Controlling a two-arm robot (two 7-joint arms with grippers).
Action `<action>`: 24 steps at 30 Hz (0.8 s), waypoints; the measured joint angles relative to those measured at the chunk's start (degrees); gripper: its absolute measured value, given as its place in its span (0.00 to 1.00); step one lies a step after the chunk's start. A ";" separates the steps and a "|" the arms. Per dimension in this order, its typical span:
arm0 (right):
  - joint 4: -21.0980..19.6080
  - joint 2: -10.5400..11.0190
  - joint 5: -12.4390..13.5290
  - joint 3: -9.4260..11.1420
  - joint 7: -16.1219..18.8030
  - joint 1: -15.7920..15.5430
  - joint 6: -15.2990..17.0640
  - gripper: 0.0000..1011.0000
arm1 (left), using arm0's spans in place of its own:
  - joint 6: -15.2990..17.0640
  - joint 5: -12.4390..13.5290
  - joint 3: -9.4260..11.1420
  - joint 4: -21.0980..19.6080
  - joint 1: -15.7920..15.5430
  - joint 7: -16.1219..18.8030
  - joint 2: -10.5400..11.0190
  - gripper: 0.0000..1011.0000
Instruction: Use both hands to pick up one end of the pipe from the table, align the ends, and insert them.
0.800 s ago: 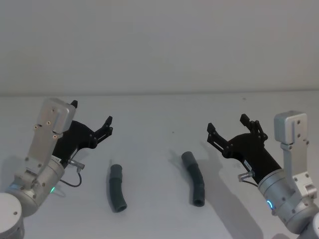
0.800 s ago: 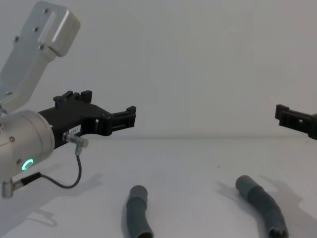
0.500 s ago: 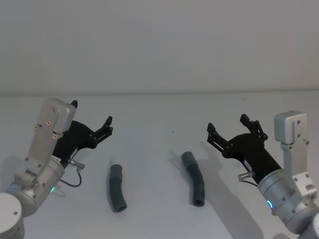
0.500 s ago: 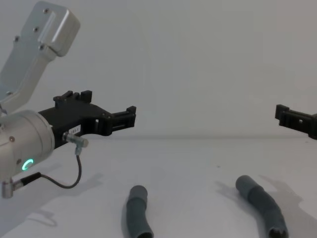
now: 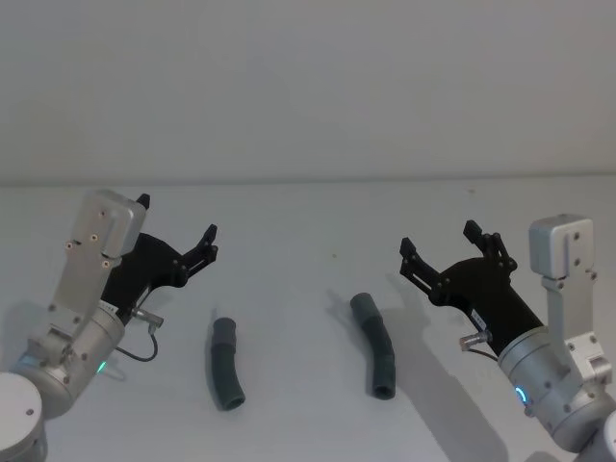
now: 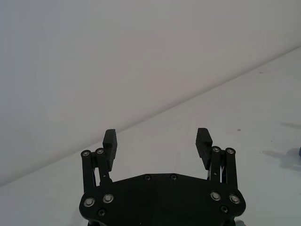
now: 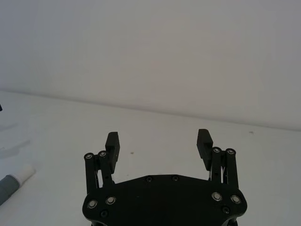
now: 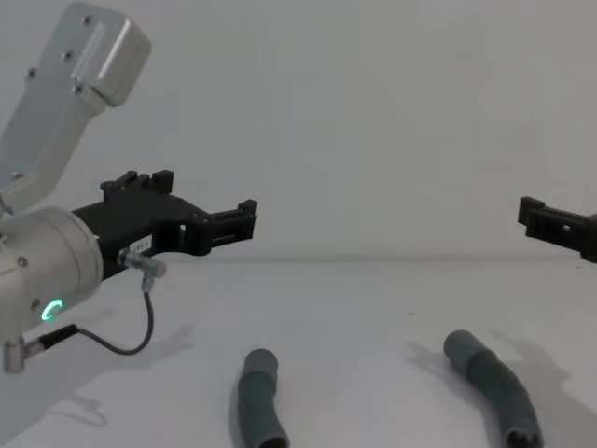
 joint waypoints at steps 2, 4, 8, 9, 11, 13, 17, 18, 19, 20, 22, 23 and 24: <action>0.01 0.00 0.00 0.00 0.00 0.00 0.00 0.99 | 0.00 0.00 0.00 0.00 0.00 0.00 0.00 0.99; 0.00 0.00 0.00 0.00 0.00 0.00 0.00 0.99 | 0.00 0.00 0.00 0.00 0.00 0.00 0.00 0.99; 0.00 0.00 0.00 0.00 0.00 0.00 0.00 0.99 | 0.00 0.00 0.00 0.00 0.00 0.00 0.00 0.99; 0.00 0.00 0.00 0.00 0.00 0.00 0.00 0.99 | 0.00 0.00 0.00 0.00 0.00 0.00 0.00 0.99; 0.00 0.00 0.00 0.00 0.00 0.00 0.00 0.99 | 0.00 0.00 0.00 0.00 0.00 0.00 0.00 0.99; 0.00 0.00 0.00 0.00 0.00 0.00 0.00 0.99 | 0.00 0.00 0.00 0.00 0.00 0.00 0.00 0.99; 0.00 0.00 0.00 0.00 0.00 0.00 0.00 0.99 | 0.00 0.00 0.00 0.00 0.00 0.00 0.00 0.99; 0.00 0.00 0.00 0.00 0.00 0.00 0.00 0.99 | 0.00 0.00 0.00 0.00 0.00 0.00 0.00 0.99; 0.00 0.00 0.00 0.00 0.00 0.00 0.00 0.99 | 0.00 0.00 0.00 0.00 0.00 0.00 0.00 0.99; 0.00 0.00 0.00 0.00 0.00 0.00 0.00 0.99 | 0.00 0.00 0.00 0.00 0.00 0.00 0.00 0.99; 0.00 0.00 0.00 0.00 0.00 0.00 0.00 0.99 | 0.00 0.00 0.00 0.00 0.00 0.00 0.00 0.99; 0.00 0.00 0.00 0.00 0.00 0.00 0.00 0.99 | 0.00 0.00 0.00 0.00 0.00 0.00 0.00 0.99; 0.00 0.00 0.00 0.00 0.00 0.00 0.00 0.99 | 0.00 0.00 0.00 0.00 0.00 0.00 0.00 0.99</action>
